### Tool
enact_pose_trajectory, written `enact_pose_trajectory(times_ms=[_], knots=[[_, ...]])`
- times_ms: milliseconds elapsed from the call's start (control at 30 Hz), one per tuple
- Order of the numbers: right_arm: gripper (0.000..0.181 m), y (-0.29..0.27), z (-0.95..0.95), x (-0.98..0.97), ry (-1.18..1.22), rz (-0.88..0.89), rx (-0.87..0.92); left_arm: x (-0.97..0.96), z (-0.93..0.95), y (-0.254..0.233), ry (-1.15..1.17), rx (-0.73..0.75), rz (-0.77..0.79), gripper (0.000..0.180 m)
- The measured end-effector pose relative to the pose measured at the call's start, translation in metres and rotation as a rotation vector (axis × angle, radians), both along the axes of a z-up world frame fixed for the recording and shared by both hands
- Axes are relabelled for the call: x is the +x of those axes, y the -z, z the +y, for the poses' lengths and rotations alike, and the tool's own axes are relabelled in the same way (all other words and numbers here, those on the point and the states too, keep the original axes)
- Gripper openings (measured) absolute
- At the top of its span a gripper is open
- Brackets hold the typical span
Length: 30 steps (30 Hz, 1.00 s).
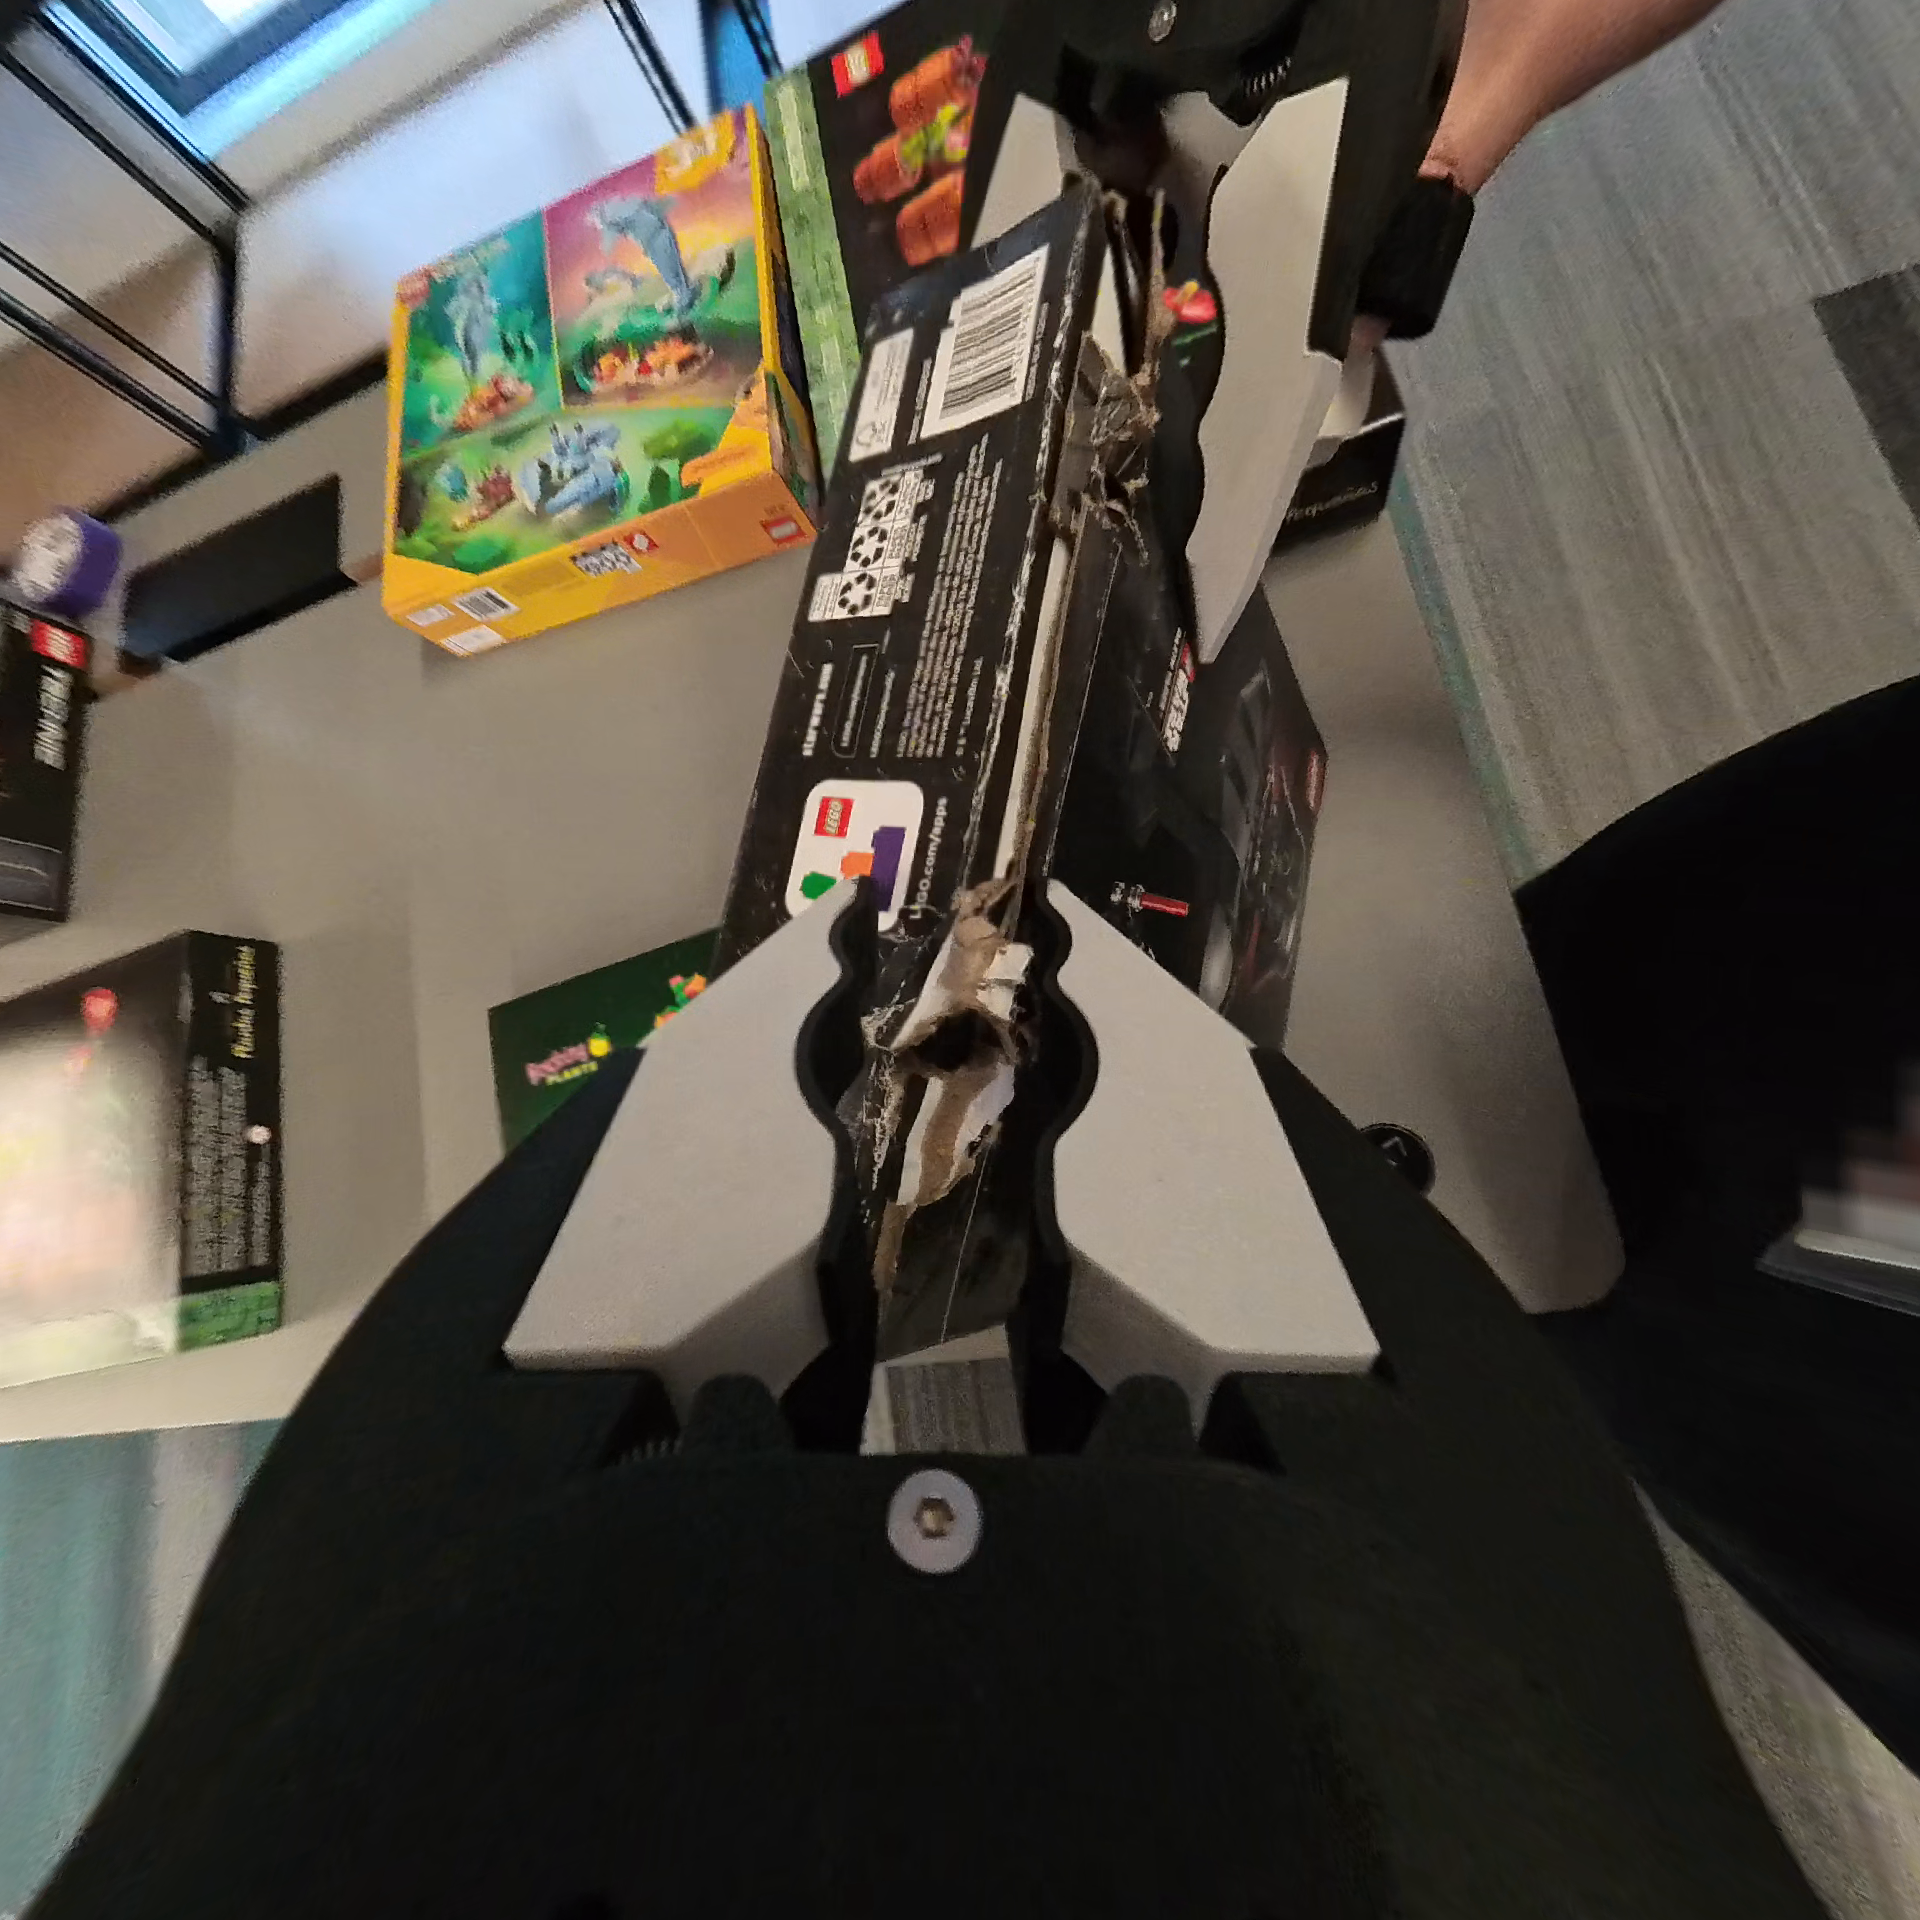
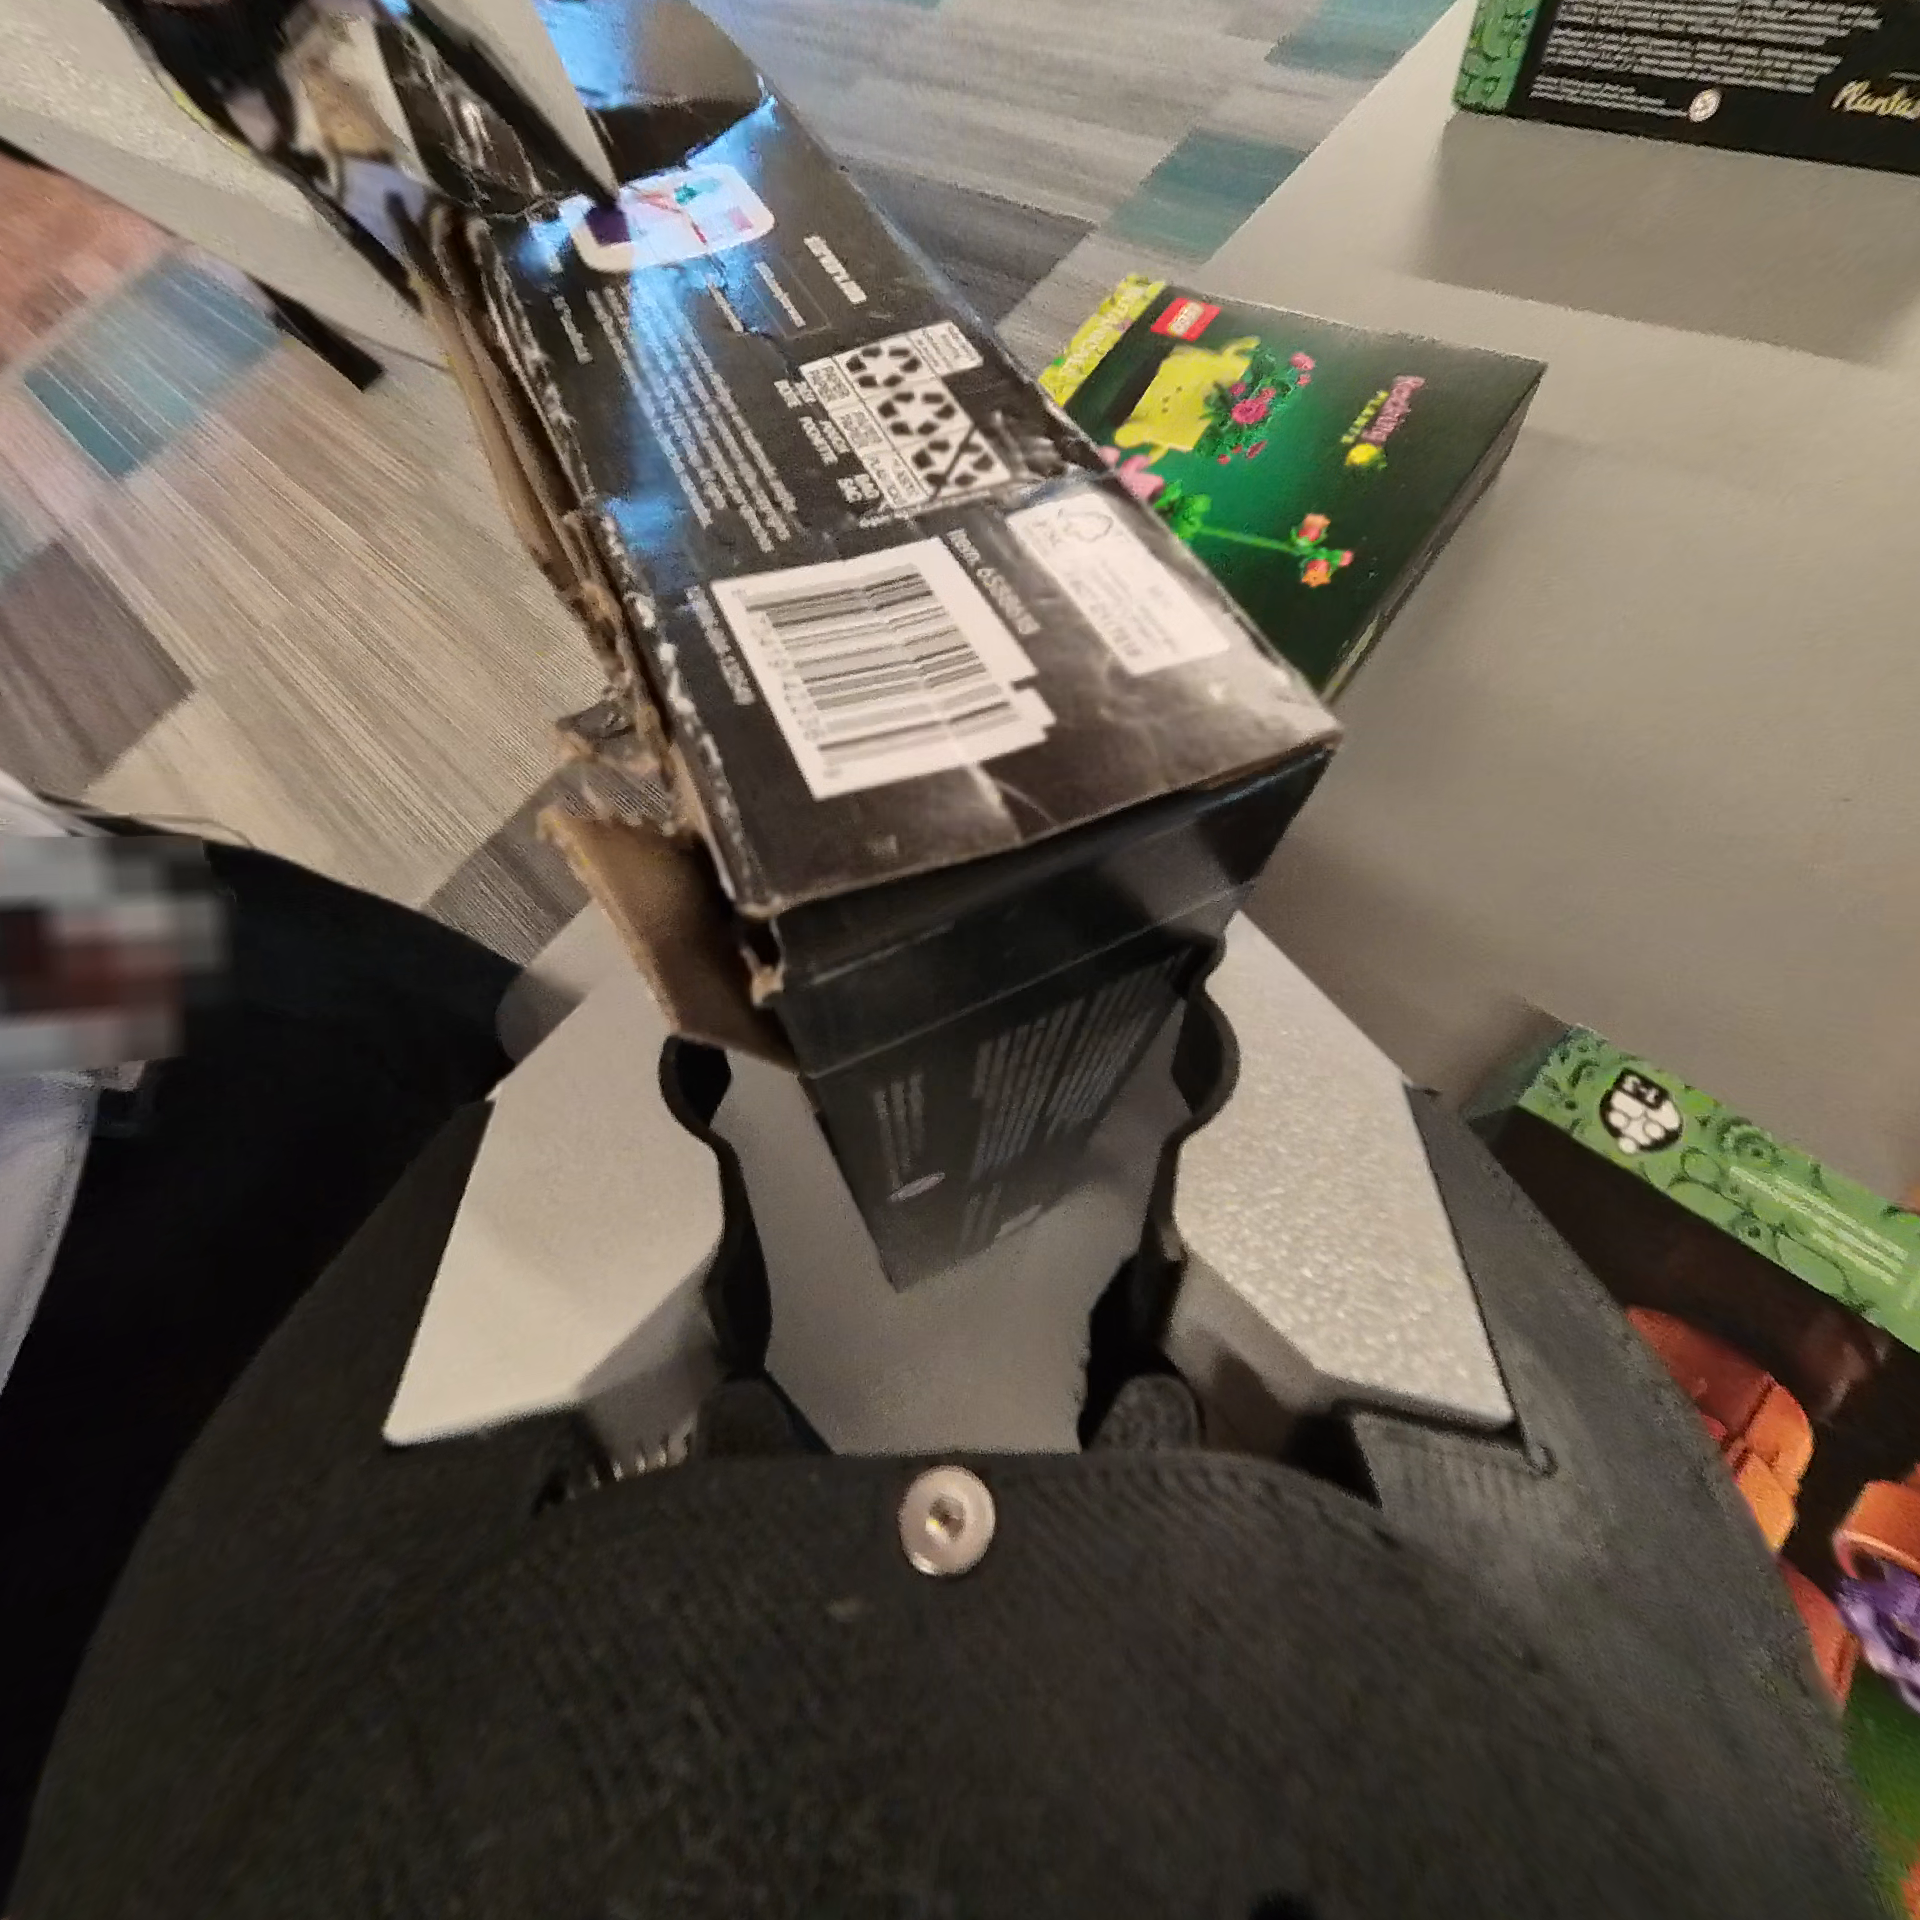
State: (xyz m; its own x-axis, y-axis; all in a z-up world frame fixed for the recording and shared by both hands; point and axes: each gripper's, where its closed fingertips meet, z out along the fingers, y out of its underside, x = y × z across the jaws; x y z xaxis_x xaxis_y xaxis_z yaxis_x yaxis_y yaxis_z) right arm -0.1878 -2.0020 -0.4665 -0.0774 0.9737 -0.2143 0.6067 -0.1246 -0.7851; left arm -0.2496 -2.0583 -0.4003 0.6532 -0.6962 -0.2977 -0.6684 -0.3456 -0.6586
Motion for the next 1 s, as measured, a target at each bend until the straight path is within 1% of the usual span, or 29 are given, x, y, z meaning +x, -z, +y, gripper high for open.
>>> enact_pose_trajectory(times_ms=[33, 67, 133, 167, 200, 233, 300, 367, 433, 500, 533, 567, 600, 700, 733, 767, 800, 833, 867, 900, 933, 967, 1000], knots=[[0.088, -0.001, -0.004, 0.004, 0.005, -0.011, 0.02, 0.003, -0.006, -0.001, 0.005, 0.039, 0.016, 0.027], [0.096, -0.003, -0.006, 0.007, 0.021, -0.024, 0.021, 0.007, -0.012, -0.001, 0.011, 0.076, 0.034, 0.027], [0.105, -0.008, -0.015, 0.016, 0.047, -0.038, -0.034, 0.014, -0.022, -0.001, 0.028, 0.146, 0.068, 0.026], [0.113, -0.011, -0.018, 0.022, 0.07, -0.045, -0.056, 0.017, -0.027, -0.001, 0.033, 0.166, 0.075, 0.026], [0.114, -0.014, -0.021, 0.029, 0.086, -0.047, -0.074, 0.019, -0.031, 0.0, 0.037, 0.174, 0.075, 0.027], [0.118, -0.019, -0.023, 0.035, 0.11, -0.033, -0.087, 0.021, -0.035, 0.0, 0.04, 0.178, 0.073, 0.027], [0.123, -0.042, -0.025, 0.043, 0.179, 0.067, -0.148, 0.025, -0.04, 0.0, 0.045, 0.177, 0.068, 0.028], [0.119, -0.085, -0.019, 0.048, 0.279, 0.27, -0.236, 0.027, -0.044, 0.001, 0.049, 0.18, 0.067, 0.028], [0.11, -0.143, -0.01, 0.055, 0.357, 0.542, -0.342, 0.028, -0.046, 0.001, 0.057, 0.19, 0.068, 0.028], [0.109, -0.2, -0.01, 0.061, 0.343, 0.77, -0.444, 0.03, -0.049, 0.002, 0.059, 0.197, 0.07, 0.028], [0.108, -0.228, -0.016, 0.063, 0.282, 0.864, -0.494, 0.031, -0.05, 0.002, 0.059, 0.2, 0.071, 0.028], [0.096, -0.256, -0.025, 0.065, 0.186, 0.961, -0.542, 0.031, -0.051, 0.002, 0.059, 0.205, 0.074, 0.028], [0.078, -0.283, -0.035, 0.069, 0.08, 1.058, -0.577, 0.032, -0.052, 0.002, 0.06, 0.212, 0.078, 0.028], [0.062, -0.351, -0.054, 0.087, -0.175, 1.369, -0.696, 0.032, -0.052, 0.002, 0.059, 0.23, 0.087, 0.028], [0.057, -0.364, -0.052, 0.086, -0.207, 1.41, -0.74, 0.032, -0.051, 0.002, 0.059, 0.236, 0.091, 0.027], [0.052, -0.367, -0.055, 0.076, -0.259, 1.36, -0.751, 0.031, -0.051, 0.002, 0.059, 0.242, 0.093, 0.027], [0.047, -0.356, -0.059, 0.052, -0.262, 1.218, -0.688, 0.031, -0.05, 0.002, 0.059, 0.246, 0.093, 0.027], [0.041, -0.326, -0.055, 0.018, -0.166, 1.012, -0.536, 0.031, -0.05, 0.002, 0.058, 0.249, 0.093, 0.027], [0.036, -0.29, -0.049, -0.009, -0.086, 0.829, -0.345, 0.031, -0.05, 0.002, 0.055, 0.251, 0.093, 0.027], [0.032, -0.254, -0.048, -0.027, -0.069, 0.667, -0.184, 0.031, -0.051, 0.002, 0.052, 0.256, 0.095, 0.028], [0.029, -0.223, -0.053, -0.038, -0.104, 0.527, -0.104, 0.032, -0.051, 0.002, 0.05, 0.265, 0.099, 0.028], [0.03, -0.194, -0.061, -0.045, -0.152, 0.406, -0.078, 0.032, -0.051, 0.001, 0.05, 0.273, 0.103, 0.028], [0.043, -0.167, -0.067, -0.048, -0.189, 0.287, -0.061, 0.032, -0.051, 0.001, 0.051, 0.28, 0.105, 0.028]])
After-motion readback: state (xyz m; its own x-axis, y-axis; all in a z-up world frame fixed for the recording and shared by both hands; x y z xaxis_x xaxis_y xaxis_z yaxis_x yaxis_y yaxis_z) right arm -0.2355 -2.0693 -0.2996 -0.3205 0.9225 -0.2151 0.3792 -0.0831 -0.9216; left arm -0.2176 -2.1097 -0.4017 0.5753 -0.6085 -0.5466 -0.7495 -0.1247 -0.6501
